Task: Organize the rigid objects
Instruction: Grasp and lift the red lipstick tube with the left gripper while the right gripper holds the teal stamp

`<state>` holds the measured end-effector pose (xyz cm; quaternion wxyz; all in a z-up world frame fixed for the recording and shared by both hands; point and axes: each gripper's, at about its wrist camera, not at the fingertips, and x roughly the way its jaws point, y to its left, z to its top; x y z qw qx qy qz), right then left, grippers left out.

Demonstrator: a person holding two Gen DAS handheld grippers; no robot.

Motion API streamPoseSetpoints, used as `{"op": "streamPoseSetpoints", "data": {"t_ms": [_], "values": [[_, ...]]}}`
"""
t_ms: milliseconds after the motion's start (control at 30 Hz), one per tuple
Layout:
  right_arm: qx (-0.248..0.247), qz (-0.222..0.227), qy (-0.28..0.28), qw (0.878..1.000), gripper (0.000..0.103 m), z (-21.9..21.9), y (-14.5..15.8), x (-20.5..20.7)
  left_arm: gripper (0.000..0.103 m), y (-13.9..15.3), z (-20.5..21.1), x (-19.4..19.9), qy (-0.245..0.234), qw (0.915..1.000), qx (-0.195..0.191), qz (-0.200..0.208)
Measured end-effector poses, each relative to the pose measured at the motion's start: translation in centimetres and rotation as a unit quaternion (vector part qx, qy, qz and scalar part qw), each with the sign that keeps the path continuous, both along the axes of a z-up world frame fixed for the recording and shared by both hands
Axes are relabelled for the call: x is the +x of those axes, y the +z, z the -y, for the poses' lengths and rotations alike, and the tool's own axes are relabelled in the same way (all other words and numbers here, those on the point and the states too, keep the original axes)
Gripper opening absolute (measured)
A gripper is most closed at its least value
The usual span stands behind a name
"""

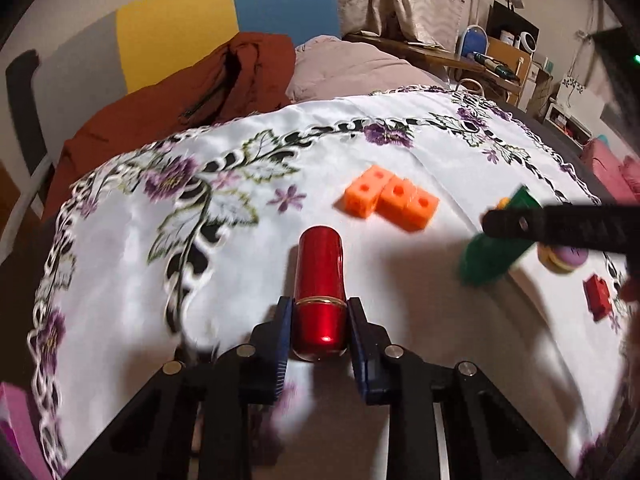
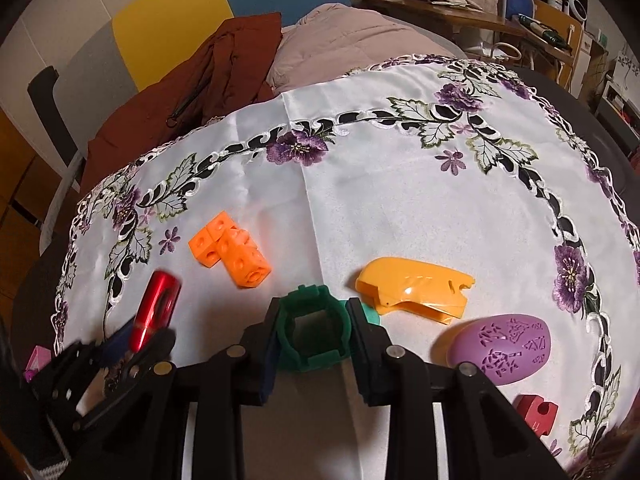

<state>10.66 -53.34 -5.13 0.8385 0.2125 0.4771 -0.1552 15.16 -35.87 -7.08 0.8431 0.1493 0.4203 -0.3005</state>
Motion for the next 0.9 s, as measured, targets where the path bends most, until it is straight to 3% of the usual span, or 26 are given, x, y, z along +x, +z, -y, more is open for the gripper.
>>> {"op": "streamPoseSetpoints", "data": {"t_ms": [133,200,267,333,367,400,533,900], "values": [[0.001,0.005,0.014,1.000,0.030,-0.6,0.1,0.2,0.028,-0.1,-0.9,-1.5,0.003,0.9998,0.005,0.017],[-0.003,0.006,0.025,1.000,0.030,-1.1,0.1,0.4,0.046,-0.1,-0.8,-1.3,0.004,0.9999,0.000,0.011],[-0.011,0.000,0.031,0.999,0.030,-1.4,0.0,0.5,0.051,0.0,-0.3,-1.1,0.007,0.9999,0.002,0.014],[-0.016,-0.002,0.035,0.999,0.030,-1.5,-0.1,0.5,0.049,-0.2,0.2,-0.8,0.005,0.9999,0.006,0.012],[-0.018,-0.001,0.037,0.999,0.030,-1.5,-0.1,0.5,0.034,-0.2,0.2,-0.7,0.005,0.9999,0.005,0.015],[-0.020,-0.002,0.039,0.999,0.030,-1.5,-0.1,0.6,0.027,-0.1,0.3,-0.7,0.003,0.9999,0.005,0.015],[-0.022,-0.001,0.043,0.999,0.030,-1.6,-0.1,0.7,0.026,0.1,-0.2,-0.9,0.006,0.9999,0.003,0.008],[-0.048,0.032,0.070,0.996,0.030,-3.1,1.3,0.6,0.026,1.1,-5.4,-4.0,0.045,0.9975,-0.050,-0.022]]}}
